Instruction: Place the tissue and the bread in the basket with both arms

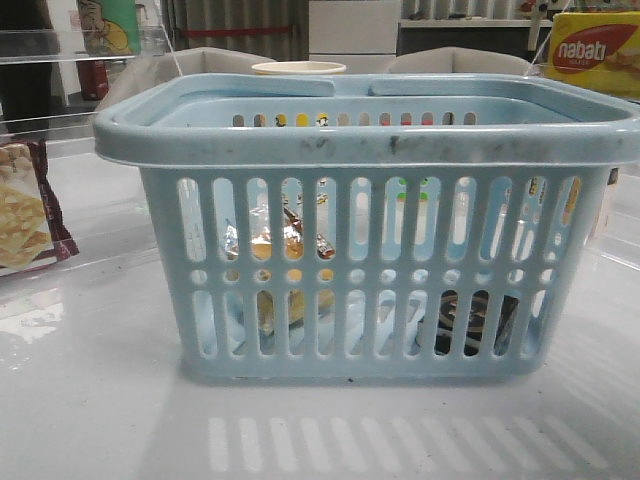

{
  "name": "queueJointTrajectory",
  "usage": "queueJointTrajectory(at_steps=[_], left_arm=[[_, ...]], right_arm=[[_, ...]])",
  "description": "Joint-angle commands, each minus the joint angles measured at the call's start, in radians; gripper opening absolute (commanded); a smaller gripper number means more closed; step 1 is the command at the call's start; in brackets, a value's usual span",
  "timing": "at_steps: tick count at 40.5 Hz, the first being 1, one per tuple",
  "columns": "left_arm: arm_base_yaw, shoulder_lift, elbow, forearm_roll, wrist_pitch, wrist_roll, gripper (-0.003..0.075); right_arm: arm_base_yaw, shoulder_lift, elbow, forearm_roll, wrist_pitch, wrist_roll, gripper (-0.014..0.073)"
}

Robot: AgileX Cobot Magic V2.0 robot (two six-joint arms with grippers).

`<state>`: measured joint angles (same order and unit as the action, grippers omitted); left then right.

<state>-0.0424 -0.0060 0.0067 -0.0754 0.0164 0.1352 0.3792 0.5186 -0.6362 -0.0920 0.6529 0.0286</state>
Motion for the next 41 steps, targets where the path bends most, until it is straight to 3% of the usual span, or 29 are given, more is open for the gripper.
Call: queueJointTrajectory(at_steps=[1, 8, 19, 31, 41], left_arm=[[-0.008, -0.018, 0.0, -0.003, -0.089, -0.01, 0.0091], [-0.008, -0.018, 0.0, -0.003, -0.089, -0.01, 0.0091], [-0.008, -0.018, 0.0, -0.003, -0.089, -0.01, 0.0091], [-0.008, -0.018, 0.0, -0.003, -0.089, -0.01, 0.0091], [-0.008, -0.017, 0.0, -0.003, -0.089, -0.01, 0.0091]], right_arm=[[-0.071, -0.072, 0.067, -0.013, -0.231, -0.01, 0.0056], [-0.193, -0.239, 0.272, -0.013, -0.448, -0.01, 0.0056], [-0.324, -0.456, 0.517, 0.006, -0.598, -0.01, 0.0056], [-0.353, -0.549, 0.666, 0.039, -0.653, -0.01, 0.0056], [-0.353, -0.547, 0.666, 0.057, -0.647, -0.009, 0.0056]])
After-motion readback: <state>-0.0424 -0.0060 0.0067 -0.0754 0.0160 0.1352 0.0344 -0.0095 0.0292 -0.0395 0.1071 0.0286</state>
